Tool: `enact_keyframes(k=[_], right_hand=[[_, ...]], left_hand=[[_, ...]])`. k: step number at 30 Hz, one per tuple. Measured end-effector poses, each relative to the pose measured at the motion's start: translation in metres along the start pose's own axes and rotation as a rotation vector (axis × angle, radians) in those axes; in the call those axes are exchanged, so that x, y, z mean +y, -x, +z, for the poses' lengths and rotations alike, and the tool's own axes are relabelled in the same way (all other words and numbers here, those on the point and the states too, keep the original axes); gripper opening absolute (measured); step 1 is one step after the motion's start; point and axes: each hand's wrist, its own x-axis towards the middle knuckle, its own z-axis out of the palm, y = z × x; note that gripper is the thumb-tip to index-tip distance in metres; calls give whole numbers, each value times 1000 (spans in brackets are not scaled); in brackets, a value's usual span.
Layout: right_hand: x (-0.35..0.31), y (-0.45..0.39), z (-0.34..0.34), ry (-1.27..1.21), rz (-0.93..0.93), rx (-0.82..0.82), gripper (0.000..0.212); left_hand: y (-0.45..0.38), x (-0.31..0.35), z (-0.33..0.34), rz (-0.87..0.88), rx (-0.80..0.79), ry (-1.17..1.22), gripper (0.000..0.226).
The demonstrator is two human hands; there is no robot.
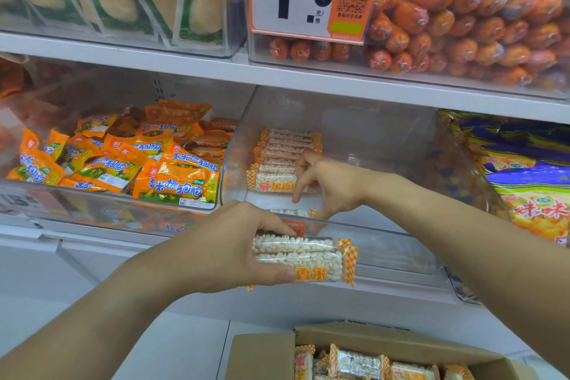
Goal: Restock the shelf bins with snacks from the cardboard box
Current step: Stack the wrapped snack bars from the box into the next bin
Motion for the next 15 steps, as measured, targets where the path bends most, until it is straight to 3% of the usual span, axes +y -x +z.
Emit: enact_keyframes(k=[4, 15], right_hand=[[2, 2, 4, 75, -42, -8, 31], [4, 1, 6, 76, -56, 139, 33]], left_hand=[[-1, 0, 1, -2, 2, 9, 53], [2, 2, -1, 5, 27, 56, 54]])
